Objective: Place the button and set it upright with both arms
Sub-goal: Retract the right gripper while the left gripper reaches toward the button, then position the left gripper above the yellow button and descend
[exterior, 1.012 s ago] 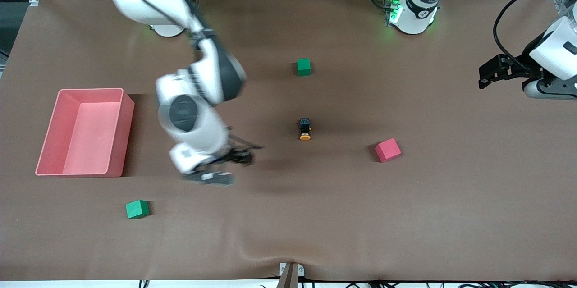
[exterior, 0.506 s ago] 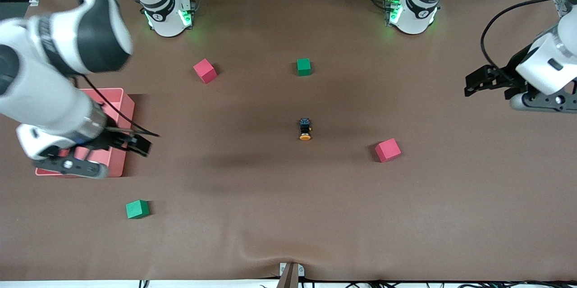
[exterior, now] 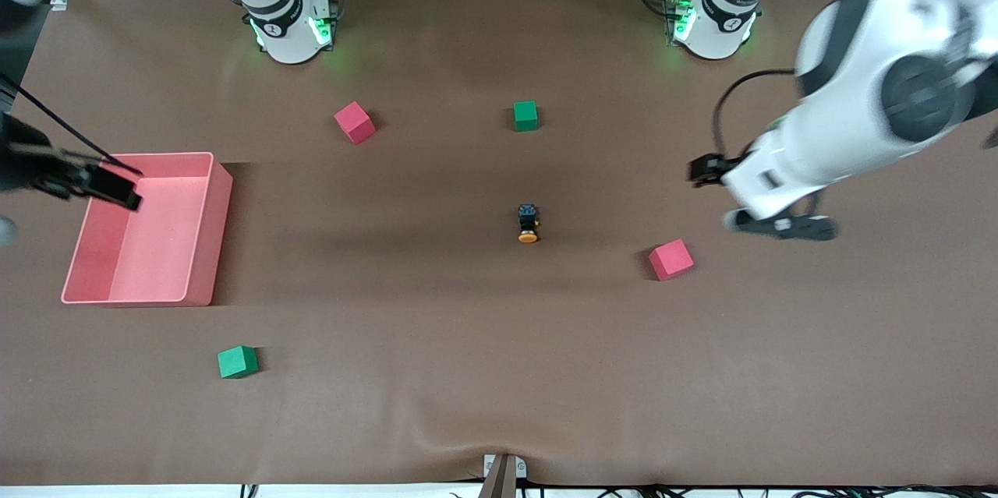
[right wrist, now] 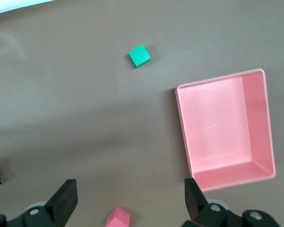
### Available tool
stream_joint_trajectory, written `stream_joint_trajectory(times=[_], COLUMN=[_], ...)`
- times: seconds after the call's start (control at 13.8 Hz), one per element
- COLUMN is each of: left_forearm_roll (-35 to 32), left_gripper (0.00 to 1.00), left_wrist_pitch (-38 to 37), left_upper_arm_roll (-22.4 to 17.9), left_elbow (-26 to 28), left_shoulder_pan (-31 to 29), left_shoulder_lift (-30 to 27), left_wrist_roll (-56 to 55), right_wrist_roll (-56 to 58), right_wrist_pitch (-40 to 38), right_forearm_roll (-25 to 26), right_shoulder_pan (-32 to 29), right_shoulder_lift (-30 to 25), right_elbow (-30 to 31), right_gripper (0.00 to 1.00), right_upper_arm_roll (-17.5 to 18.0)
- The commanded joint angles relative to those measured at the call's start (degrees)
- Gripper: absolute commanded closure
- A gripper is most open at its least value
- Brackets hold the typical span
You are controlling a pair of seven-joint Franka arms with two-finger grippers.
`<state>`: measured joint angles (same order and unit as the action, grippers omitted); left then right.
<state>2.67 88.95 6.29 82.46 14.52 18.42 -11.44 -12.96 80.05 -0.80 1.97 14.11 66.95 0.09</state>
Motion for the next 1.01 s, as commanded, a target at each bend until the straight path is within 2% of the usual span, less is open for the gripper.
stream_joint_trajectory(times=[0.0, 0.14, 0.36, 0.58, 0.8, 0.94], left_forearm_roll=[1.02, 1.1, 3.11, 4.36, 7.61, 7.61], left_gripper=[0.0, 0.0, 0.0, 0.0, 0.0, 0.0], left_wrist_pitch=[0.69, 6.03, 10.53, 12.9, 15.02, 15.2], left_upper_arm_roll=[-0.14, -0.23, -0.05, -0.05, -0.32, -0.32], left_elbow=[-5.81, -6.69, -9.05, -11.88, -11.88, -11.71], left_shoulder_pan=[3.65, 7.35, 11.92, 14.92, 15.8, 16.33], left_shoulder_lift=[7.84, 11.88, 17.86, 22.53, 24.29, 25.69], left_wrist_roll=[-0.51, -5.22, -15.16, -20.02, -20.72, -21.6], right_wrist_roll=[-0.22, -0.22, -0.22, -0.05, -0.31, -0.05], right_wrist_pitch=[3.43, 7.92, 7.23, 7.57, 6.35, 6.26], right_forearm_roll=[-0.95, -1.13, -1.13, -1.22, -0.52, -0.87], right_shoulder_pan=[-1.18, -1.79, -1.62, -1.44, -1.53, -1.88], right_shoulder_lift=[-11.18, -17.08, -19.03, -18.6, -14.91, -14.81], right_elbow=[13.87, 22.66, 25.42, 24.38, 15.08, 14.7], right_gripper=[0.0, 0.0, 0.0, 0.0, 0.0, 0.0], right_upper_arm_roll=[1.23, 1.23, 1.41, 1.32, 1.41, 1.23])
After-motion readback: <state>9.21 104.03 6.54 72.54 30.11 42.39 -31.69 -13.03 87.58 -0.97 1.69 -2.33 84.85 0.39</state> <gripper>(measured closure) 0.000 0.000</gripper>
